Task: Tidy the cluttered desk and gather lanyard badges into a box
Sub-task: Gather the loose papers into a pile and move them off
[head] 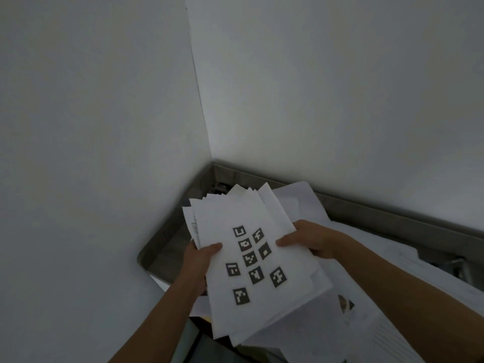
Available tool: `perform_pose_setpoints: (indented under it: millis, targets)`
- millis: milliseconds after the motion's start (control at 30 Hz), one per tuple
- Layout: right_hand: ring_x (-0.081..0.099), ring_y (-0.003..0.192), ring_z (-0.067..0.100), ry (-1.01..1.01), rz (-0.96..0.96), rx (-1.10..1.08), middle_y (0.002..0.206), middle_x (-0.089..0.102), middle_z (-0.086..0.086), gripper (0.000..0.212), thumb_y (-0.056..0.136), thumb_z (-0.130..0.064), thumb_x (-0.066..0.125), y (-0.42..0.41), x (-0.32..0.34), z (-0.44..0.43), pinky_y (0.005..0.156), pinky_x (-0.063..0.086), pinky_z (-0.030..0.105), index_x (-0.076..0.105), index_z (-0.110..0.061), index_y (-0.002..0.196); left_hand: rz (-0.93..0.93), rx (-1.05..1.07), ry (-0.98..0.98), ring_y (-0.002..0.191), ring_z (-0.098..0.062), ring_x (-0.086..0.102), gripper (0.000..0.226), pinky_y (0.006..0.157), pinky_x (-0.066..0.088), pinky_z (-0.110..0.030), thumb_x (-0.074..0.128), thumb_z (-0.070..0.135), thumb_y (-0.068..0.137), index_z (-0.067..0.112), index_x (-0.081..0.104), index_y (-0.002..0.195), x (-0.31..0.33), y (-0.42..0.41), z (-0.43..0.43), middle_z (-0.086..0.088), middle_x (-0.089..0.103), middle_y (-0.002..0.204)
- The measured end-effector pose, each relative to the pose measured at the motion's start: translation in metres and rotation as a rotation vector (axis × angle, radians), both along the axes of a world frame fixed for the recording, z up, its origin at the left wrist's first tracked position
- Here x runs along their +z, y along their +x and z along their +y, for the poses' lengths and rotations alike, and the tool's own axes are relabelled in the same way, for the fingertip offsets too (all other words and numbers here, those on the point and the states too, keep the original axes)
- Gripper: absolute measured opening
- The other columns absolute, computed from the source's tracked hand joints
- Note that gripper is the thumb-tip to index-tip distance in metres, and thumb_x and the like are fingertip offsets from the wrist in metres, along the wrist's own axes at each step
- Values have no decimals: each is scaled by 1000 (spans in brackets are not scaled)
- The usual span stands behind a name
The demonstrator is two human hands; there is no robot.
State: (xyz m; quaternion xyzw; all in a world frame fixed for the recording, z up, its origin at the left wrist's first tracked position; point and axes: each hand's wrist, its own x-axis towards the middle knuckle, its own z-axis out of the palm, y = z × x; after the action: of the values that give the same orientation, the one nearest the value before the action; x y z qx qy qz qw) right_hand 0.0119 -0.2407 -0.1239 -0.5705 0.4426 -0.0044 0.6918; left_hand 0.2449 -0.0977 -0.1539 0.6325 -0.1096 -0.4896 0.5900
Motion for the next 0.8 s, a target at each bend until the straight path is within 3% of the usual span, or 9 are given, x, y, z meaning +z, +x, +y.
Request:
perform_pose_setpoints:
  millis: [100,200,333,400,467,533,600,667,800]
  targets:
    - [68,96,19,-167,188,-33,110,71,4,37,79,-24,77,-19,-9,8,86,56,36,65,-16,114,-149,-135,-28,95,-31,65,47,78,57,-46,62,-11,83,10,52,124,-7,-12,-8,-11,65,111]
    - [63,87,14,-313,206,-235,107,68,5,26,81,-27,75,-22,-19,16,72,52,27,68,-17,103,-516,-210,12,90,-12,56,53,78,50,-29,60,-6,84,17,44,128,-13,-13,-18,-2,56,114]
    - [51,102,20,-142,81,-618,119,47,-1,58,73,-31,82,-13,-33,22,62,52,31,53,-28,123,-737,-166,105,85,-16,53,45,75,47,-27,52,-8,83,9,47,124,-21,-10,-24,-13,61,115]
    - [49,110,26,-9,-6,-763,128,44,4,78,71,-26,85,-7,-36,20,58,57,35,43,-26,137,-732,-158,107,88,-17,53,44,79,46,-28,53,-8,83,7,48,124,-24,-13,-24,-13,61,116]
    - [51,110,30,72,-12,-781,133,45,10,85,72,-26,85,-2,-33,17,56,58,34,38,-20,142,-675,-167,95,94,-19,55,46,85,47,-31,56,-7,83,8,48,126,-25,-16,-25,-12,60,118]
    - [61,102,31,96,36,-646,123,59,13,75,70,-30,85,3,-31,16,65,60,35,49,-9,133,-532,-157,64,97,-23,57,50,87,51,-36,59,-9,82,8,47,128,-24,-16,-25,-11,59,118]
    - [70,88,27,49,103,-438,101,72,12,62,69,-31,85,6,-31,20,68,56,29,60,-5,120,-392,-135,45,90,-22,59,51,77,53,-33,61,-12,82,8,48,128,-24,-13,-24,-11,59,114]
    - [69,84,22,-33,168,-275,101,71,8,56,72,-28,84,7,-31,24,57,52,24,59,-7,118,-289,-123,34,88,-23,61,48,72,53,-32,64,-10,82,10,50,123,-24,-9,-22,-12,61,113]
    - [72,78,17,-117,100,-227,95,73,4,48,75,-16,81,-3,-25,24,60,57,25,64,-3,118,-99,-53,18,97,-26,63,46,81,54,-37,72,8,83,16,50,123,-24,-9,-20,-12,63,116]
